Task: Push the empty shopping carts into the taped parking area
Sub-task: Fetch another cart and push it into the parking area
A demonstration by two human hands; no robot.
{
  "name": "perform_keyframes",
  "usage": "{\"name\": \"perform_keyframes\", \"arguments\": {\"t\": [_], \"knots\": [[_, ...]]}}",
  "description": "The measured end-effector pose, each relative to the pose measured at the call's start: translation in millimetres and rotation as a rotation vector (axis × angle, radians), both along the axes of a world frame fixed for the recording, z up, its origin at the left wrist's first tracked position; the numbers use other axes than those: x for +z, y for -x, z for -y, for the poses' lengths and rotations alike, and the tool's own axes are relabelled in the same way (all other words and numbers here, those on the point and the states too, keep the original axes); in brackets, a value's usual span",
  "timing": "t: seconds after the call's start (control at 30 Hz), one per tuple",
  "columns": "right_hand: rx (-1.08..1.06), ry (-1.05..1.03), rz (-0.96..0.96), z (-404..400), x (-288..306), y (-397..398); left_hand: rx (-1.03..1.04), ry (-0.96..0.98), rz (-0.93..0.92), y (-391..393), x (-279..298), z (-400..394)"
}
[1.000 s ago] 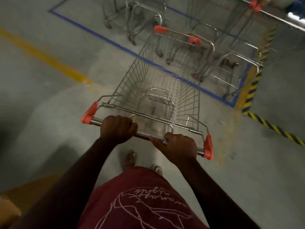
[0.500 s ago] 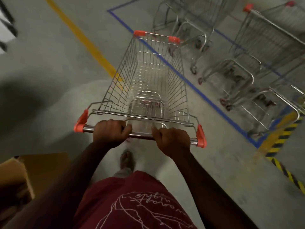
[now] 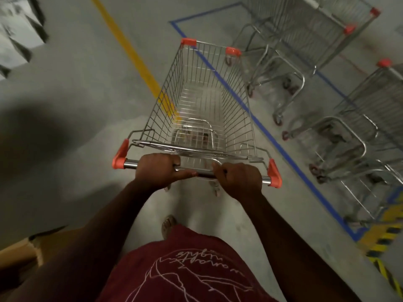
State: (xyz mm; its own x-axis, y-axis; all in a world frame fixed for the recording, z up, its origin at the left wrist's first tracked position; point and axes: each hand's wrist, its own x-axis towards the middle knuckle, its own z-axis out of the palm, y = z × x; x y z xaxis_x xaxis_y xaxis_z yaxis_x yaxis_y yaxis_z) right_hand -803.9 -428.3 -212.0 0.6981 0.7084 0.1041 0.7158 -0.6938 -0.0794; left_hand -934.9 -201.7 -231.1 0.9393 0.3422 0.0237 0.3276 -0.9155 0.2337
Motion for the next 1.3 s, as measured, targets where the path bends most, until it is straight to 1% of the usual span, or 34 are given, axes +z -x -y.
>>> {"name": "perform_keyframes", "arguments": {"t": [0.07, 0.1, 0.23, 0.47, 0.63, 0.8, 0.93, 1.07, 1.23, 1.3], "knots": [[0.021, -0.019, 0.100, -28, 1, -16, 0.017, -0.037, 0.005, -19, 0, -28], [0.028, -0.019, 0.111, -42, 1, -27, 0.013, -0.057, 0.000, -28, 0, -42], [0.011, 0.045, 0.036, -101, 3, -71, 0.027, -0.088, -0.014, -66, 2, -93], [0.037, -0.023, 0.014, -203, -4, -159, 0.052, -0.003, -0.017, -148, 3, -198], [0.070, -0.174, 0.006, -284, -9, -234, 0.073, -0.041, 0.018, -218, 3, -278], [0.076, -0.120, 0.024, -362, -5, -305, 0.141, -0.046, -0.002, -288, 9, -348], [0.089, -0.115, -0.006, -427, -4, -361, 0.183, -0.088, 0.057, -341, 7, -407], [0.080, -0.080, 0.002, -503, -4, -417, 0.201, -0.115, 0.108, -400, 4, -482], [0.022, -0.129, 0.005, -608, -8, -477, 0.165, -0.158, 0.197, -471, -4, -595], [-0.013, -0.111, 0.041, -651, -8, -494, 0.131, -0.151, 0.227, -497, -5, -642]]}}
